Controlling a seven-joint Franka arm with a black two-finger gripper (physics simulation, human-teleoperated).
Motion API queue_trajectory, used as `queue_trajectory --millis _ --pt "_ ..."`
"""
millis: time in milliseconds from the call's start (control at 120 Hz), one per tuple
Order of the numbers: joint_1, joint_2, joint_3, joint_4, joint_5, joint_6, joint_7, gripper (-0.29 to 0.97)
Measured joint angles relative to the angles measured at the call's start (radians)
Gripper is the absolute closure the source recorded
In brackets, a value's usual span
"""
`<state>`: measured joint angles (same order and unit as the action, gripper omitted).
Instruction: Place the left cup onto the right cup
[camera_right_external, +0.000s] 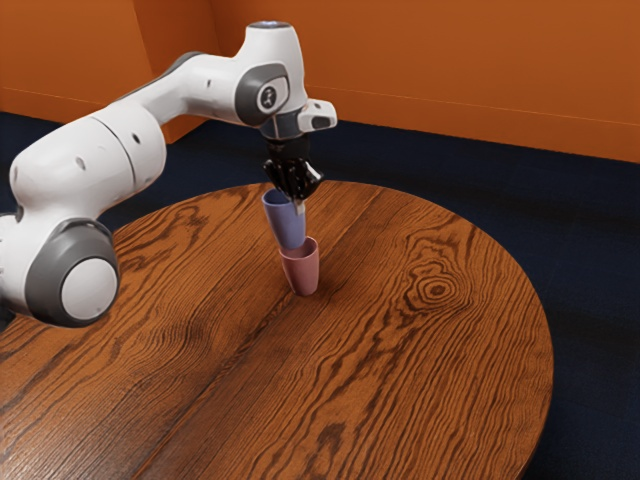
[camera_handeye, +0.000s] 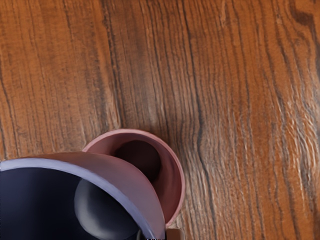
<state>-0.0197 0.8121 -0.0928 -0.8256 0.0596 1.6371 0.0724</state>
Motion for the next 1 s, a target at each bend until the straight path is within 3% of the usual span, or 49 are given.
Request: queue_trajectory --millis 1000 --pt "0.009 0.036 -0.039 0.014 0.045 0.007 0.009 0.79"
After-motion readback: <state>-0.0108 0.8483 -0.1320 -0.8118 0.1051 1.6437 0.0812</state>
